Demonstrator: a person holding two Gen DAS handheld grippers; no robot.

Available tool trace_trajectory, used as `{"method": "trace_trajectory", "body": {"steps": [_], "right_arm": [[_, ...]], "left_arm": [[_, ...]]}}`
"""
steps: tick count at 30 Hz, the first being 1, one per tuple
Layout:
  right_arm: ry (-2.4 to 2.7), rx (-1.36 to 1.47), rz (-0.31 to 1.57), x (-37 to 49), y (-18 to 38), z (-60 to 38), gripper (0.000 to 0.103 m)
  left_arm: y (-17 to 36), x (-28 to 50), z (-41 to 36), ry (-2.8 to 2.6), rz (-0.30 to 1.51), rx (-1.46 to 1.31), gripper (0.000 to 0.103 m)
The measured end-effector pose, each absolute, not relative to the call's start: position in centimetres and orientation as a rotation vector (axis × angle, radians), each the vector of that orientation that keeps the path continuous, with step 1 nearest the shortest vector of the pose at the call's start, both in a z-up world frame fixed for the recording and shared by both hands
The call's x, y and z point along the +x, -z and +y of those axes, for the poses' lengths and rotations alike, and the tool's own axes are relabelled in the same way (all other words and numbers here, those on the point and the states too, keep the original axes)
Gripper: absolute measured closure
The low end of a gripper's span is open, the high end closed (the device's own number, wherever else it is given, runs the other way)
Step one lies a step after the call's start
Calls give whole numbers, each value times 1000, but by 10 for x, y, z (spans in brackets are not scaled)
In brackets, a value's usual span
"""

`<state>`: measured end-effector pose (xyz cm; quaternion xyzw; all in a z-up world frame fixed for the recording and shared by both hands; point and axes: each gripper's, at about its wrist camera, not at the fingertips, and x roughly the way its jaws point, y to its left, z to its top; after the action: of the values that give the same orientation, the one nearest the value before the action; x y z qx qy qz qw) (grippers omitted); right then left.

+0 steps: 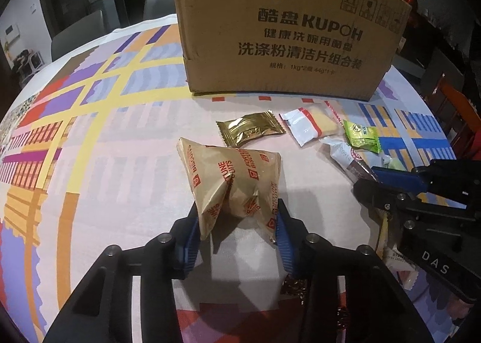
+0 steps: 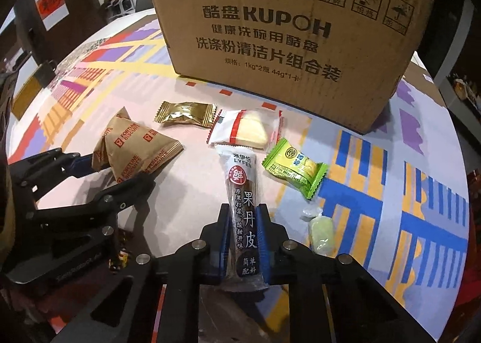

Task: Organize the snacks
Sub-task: 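Grasp the brown pastry bag with the left tool while the right tool grasps the white-and-black bar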

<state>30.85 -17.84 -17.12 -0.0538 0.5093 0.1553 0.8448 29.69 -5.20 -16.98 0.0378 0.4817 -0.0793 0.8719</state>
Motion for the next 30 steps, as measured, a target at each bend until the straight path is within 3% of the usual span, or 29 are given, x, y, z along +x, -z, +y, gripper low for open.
{"method": "trace_trajectory", "body": {"steps": [30], "right_arm": [[-302, -42, 977, 295, 127, -190, 86]], "left_arm": [[125, 279, -48, 158, 913, 70, 64]]}}
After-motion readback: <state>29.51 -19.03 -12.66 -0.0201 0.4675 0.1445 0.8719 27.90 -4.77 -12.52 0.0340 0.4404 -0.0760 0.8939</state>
